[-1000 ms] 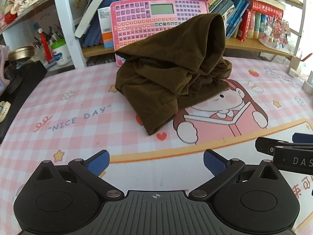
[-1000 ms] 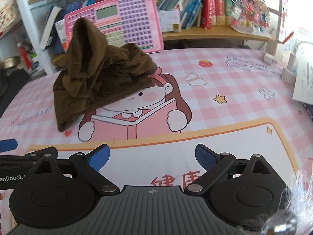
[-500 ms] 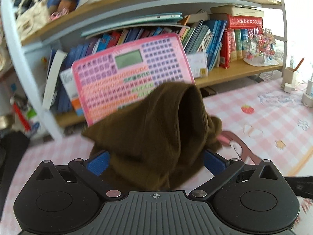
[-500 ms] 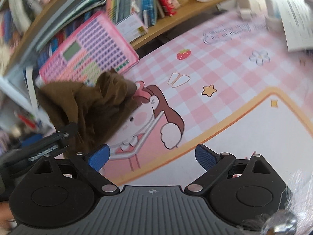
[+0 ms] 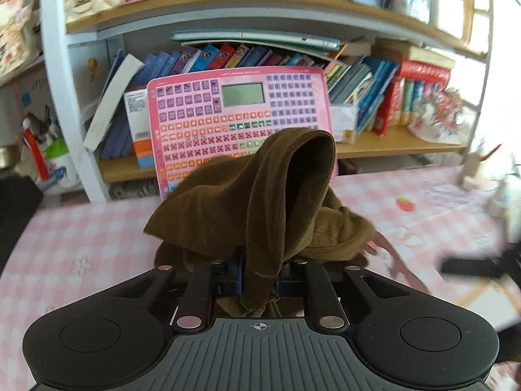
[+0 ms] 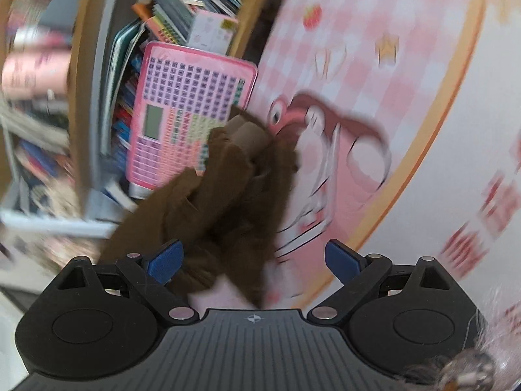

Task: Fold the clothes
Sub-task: 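Grasp the brown garment's raised fabric with the right gripper while the left gripper grasps beside it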

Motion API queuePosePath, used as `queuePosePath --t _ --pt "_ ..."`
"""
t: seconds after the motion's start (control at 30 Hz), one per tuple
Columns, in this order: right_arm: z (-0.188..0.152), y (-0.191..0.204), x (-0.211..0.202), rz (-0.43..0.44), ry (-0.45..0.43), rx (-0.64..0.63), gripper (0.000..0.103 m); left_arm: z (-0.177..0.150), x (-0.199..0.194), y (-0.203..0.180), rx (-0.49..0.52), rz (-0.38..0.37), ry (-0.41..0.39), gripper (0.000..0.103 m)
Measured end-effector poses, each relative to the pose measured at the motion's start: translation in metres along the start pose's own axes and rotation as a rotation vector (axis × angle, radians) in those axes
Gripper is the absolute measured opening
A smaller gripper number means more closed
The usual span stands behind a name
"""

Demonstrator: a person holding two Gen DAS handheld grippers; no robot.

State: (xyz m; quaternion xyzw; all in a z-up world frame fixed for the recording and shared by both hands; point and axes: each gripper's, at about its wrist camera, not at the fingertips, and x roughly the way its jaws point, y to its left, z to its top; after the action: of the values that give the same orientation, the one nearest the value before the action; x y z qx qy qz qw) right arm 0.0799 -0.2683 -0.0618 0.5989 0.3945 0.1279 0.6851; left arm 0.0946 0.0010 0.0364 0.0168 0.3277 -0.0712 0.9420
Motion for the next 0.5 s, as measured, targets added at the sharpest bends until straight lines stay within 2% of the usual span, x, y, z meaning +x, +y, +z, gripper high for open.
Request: queuePosePath --t 0.17,0.3,0.43,0.5 --pt "-0.003 -0.019 0.023 0.118 0.043 0.210 0.094 -0.022 -0.033 0.004 -0.078 -0.059 0.028 0.015" --pt "-0.006 -0.030 0.036 0.127 0.056 0.301 0.092 -0.034 -0.048 0.003 -0.127 -0.090 0.045 0.015" --pt "-0.008 -0.034 0.037 0.129 0.041 0.324 0.071 -0.041 -0.059 0.004 -0.136 -0.093 0.048 0.015" --pt "-0.008 -0.034 0.036 0.136 0.033 0.322 0.056 -0.044 -0.066 0.005 -0.143 -0.096 0.049 0.015"
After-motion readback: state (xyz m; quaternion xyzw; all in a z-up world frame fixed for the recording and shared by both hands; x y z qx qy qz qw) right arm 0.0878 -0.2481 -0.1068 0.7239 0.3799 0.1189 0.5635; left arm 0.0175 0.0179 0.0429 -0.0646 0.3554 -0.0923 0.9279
